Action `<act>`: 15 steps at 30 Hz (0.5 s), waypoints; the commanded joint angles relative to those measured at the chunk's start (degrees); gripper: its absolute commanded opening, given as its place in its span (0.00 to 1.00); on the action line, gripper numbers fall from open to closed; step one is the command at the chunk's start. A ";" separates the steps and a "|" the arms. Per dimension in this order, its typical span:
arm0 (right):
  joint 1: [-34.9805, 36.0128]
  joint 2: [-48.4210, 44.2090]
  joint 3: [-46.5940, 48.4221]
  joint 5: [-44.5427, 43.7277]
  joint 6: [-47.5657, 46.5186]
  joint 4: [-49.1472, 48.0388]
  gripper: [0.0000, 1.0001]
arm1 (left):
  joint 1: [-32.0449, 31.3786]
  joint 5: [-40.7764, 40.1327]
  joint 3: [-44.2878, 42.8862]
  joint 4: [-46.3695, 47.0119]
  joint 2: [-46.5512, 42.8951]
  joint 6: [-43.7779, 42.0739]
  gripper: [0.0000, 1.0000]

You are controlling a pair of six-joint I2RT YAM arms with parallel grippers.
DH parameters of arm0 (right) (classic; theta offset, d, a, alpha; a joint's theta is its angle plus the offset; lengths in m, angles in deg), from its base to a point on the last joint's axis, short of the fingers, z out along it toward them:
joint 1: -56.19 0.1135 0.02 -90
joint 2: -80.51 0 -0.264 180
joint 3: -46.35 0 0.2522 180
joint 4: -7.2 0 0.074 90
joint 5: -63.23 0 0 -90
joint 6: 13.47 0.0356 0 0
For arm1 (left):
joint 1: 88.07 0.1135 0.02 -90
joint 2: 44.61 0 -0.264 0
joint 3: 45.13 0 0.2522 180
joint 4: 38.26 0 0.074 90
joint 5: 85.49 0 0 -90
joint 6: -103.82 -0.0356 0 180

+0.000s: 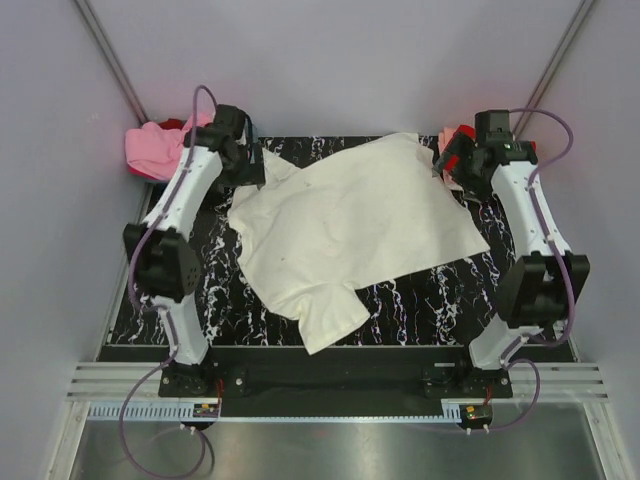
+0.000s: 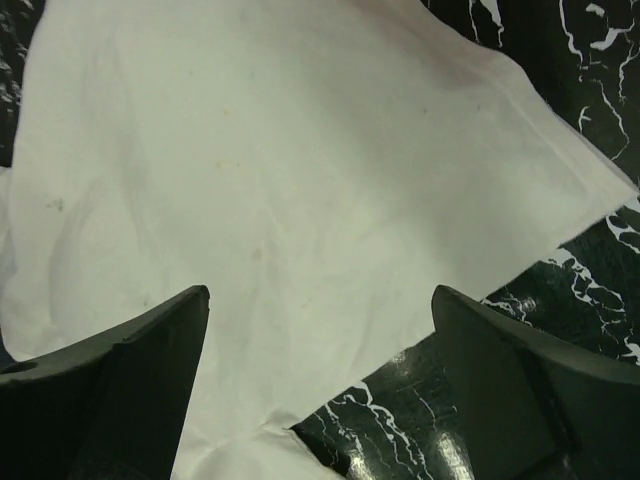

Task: Fold and stack the t-shirts
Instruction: Flatten the tshirt out

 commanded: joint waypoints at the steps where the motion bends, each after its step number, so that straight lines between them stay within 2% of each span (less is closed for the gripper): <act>1: -0.23 -6.25 -8.17 1.60 -1.13 -3.56 1.00 | -0.53 0.50 3.99 3.85 -18.29 0.85 0.99; 6: -0.23 -9.17 -19.80 9.67 0.02 -13.31 1.00 | -2.11 1.10 23.83 11.49 -26.22 5.22 0.99; 9: -0.23 -6.64 -23.15 15.22 -0.33 -18.42 0.99 | -5.87 4.53 31.15 16.94 -29.21 8.66 0.98; 11: -0.23 -4.00 -21.76 16.55 -1.90 -19.13 0.99 | -9.57 3.40 35.21 19.31 -29.39 10.59 0.98; 13: -0.23 1.18 -17.28 13.83 -3.14 -17.56 0.99 | -15.80 2.78 37.49 21.16 -28.25 12.97 0.97; 15: -0.23 6.96 -10.98 8.41 -5.60 -11.51 0.98 | -21.26 1.47 38.02 20.82 -26.76 15.94 0.97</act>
